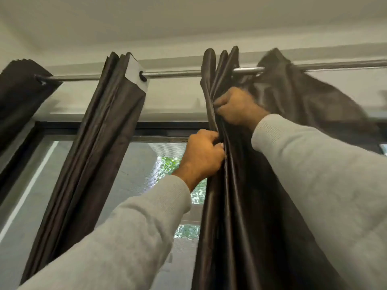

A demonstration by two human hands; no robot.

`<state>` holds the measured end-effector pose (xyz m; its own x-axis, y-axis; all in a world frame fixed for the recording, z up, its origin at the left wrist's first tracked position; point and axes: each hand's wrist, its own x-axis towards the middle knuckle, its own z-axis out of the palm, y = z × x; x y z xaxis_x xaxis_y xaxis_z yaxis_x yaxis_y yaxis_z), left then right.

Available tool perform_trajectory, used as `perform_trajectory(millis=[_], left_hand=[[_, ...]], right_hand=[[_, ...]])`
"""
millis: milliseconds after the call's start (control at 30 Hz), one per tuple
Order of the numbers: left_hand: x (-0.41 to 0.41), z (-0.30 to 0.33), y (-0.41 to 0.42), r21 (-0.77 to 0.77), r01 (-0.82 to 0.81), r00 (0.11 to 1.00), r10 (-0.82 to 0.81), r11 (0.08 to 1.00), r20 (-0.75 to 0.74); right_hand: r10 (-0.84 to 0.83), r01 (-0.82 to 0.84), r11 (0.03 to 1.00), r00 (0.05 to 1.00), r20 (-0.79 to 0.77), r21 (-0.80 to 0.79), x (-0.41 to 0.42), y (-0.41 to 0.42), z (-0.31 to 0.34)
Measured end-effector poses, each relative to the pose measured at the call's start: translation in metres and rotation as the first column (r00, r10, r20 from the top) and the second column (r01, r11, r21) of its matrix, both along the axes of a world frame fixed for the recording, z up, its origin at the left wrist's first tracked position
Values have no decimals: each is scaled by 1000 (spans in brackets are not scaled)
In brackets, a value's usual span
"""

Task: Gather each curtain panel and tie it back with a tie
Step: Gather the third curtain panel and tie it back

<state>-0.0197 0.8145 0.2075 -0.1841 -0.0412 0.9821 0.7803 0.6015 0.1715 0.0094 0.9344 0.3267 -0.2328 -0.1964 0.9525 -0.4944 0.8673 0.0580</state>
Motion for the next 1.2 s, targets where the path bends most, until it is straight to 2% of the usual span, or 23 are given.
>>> perform_trajectory(millis=[100,200,300,367,400,533,600,633,700,767,833,900,967,1000,1067,1200], left_hand=[[1,-2,-1,12,83,996,-83,996,-14],[1,-10,-11,45,65,996,-62,997,-64],[4,-25,-16,92,-5,969,28,996,-247],[7,-28,-16,97,-112,923,140,989,-359],[10,-27,-14,94,-151,919,175,984,-354],[24,-19,-4,96,-268,949,279,959,-144],[28,-16,0,79,-295,950,302,952,-85],[30,-15,2,68,-292,951,297,954,-82],[30,-14,4,53,-283,952,287,958,-105],[28,-14,5,34,-237,962,239,971,-134],[25,-12,3,55,-150,983,155,987,-96],[22,-6,4,147,37,999,-34,988,-23],[20,-4,12,157,213,974,-222,964,44],[19,-4,19,117,253,964,-261,960,53],[20,-3,26,35,237,971,-238,971,28],[8,3,5,102,330,943,-332,939,8]], right_hand=[[50,-52,998,997,51,37,11,5,9],[72,-77,995,994,81,62,20,24,12],[134,-147,987,975,175,65,32,35,9],[166,-171,985,974,155,20,39,41,10],[167,-165,986,980,108,-23,40,43,12],[37,-48,988,996,-78,-147,34,53,17],[-112,64,972,972,-206,-226,32,56,15],[-196,128,952,953,-230,-279,31,58,13],[-271,201,917,947,-170,-344,30,61,11],[-272,226,906,959,-83,-357,26,67,9],[-269,216,898,959,-92,-383,24,69,10],[-225,163,907,967,-120,-388,23,61,13],[-57,22,964,991,-124,-266,19,39,14],[20,-37,985,994,-104,-168,14,28,14],[99,-102,994,993,-62,-37,8,18,11],[238,-236,971,969,71,-42,3,47,5]])
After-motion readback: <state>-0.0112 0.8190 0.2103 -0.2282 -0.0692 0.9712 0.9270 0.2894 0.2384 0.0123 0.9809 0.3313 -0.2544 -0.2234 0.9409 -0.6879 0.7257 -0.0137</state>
